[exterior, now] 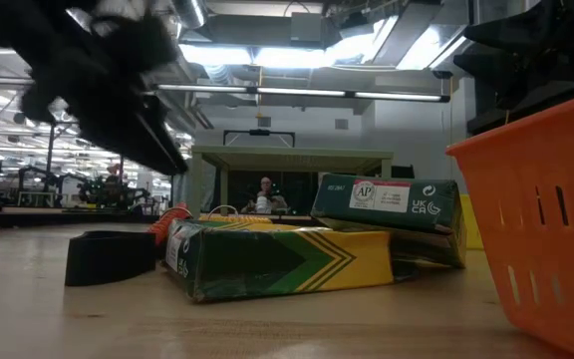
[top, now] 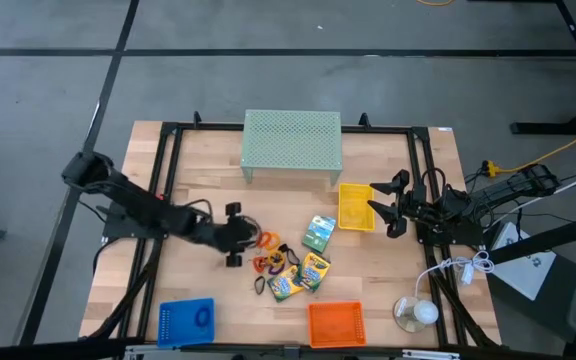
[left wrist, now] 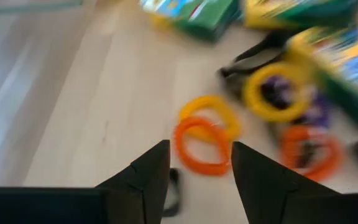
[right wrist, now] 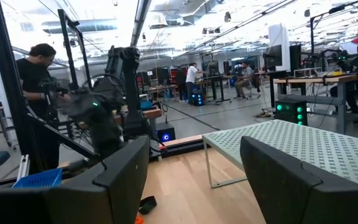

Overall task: Pick & Place Office Desk Supplies
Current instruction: Put the orange spring keychain into the blue bin

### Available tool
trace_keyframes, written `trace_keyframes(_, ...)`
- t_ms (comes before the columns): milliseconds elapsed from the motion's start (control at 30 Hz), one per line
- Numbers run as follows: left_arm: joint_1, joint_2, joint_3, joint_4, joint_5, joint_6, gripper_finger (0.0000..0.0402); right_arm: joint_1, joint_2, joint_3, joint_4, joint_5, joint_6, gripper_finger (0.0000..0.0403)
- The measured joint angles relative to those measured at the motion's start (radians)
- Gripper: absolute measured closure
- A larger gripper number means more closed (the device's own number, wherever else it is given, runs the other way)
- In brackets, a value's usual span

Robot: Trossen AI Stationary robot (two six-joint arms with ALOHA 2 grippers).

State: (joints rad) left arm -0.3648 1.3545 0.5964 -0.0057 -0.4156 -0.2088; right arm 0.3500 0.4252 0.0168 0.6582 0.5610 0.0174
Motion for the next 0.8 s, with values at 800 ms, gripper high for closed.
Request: trace_keyframes(800, 0.257, 0.081, 0.0, 0.149, 0.262, 0.127, 0.0231, 0.0, 0.0, 0.0, -0.002, 0.0, -0.001, 0.0147)
